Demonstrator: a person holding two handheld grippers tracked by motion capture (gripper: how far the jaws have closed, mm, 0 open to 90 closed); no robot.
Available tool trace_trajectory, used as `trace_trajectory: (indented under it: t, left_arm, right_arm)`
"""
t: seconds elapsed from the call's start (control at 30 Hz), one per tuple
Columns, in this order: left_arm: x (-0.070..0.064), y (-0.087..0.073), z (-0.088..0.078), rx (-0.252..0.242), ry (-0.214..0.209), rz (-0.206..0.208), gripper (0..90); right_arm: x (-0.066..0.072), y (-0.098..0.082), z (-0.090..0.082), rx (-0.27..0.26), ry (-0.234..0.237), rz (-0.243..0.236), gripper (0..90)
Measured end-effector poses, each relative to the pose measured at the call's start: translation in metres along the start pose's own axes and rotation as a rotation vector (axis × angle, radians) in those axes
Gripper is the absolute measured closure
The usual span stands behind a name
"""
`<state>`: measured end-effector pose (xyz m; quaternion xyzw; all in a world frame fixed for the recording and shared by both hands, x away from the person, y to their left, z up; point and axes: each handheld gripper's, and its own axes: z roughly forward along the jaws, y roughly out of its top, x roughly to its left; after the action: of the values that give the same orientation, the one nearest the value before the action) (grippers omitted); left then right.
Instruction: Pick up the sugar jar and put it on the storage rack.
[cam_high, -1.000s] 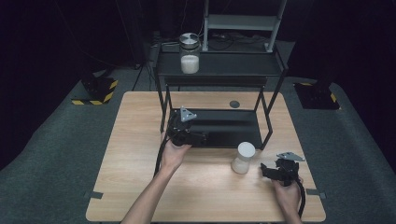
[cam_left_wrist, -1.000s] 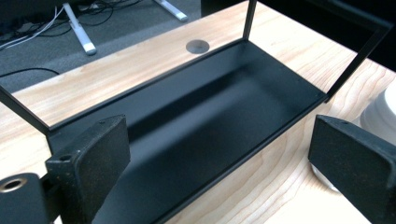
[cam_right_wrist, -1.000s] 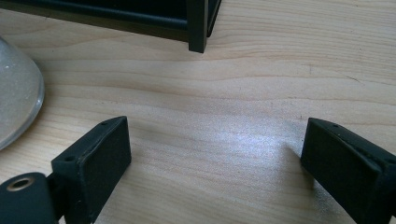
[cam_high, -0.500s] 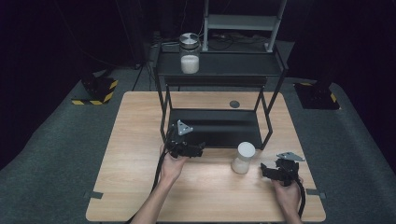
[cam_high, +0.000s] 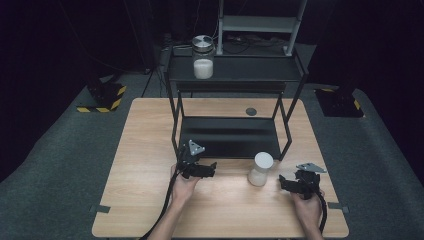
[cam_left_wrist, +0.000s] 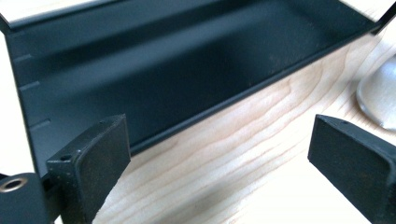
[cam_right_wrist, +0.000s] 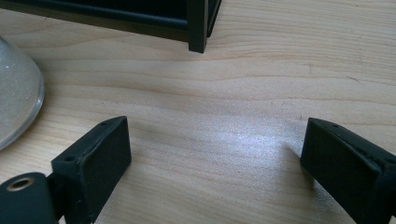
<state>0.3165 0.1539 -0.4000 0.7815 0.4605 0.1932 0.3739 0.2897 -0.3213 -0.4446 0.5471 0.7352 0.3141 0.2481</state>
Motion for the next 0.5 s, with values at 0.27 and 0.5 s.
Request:
trace_trajectory:
  t: [0.27, 0.5]
  left_arm:
    - [-0.003, -0.012, 0.014, 0.028, 0.007, -0.020, 5.6]
    - [-0.008, -0.017, 0.022, 0.046, 0.025, -0.020, 5.4]
  right_arm:
    - [0.000, 0.000, 0.000, 0.000, 0.000, 0.000, 7.7]
    - [0.001, 0.000, 0.000, 0.000, -0.002, 0.003, 7.7]
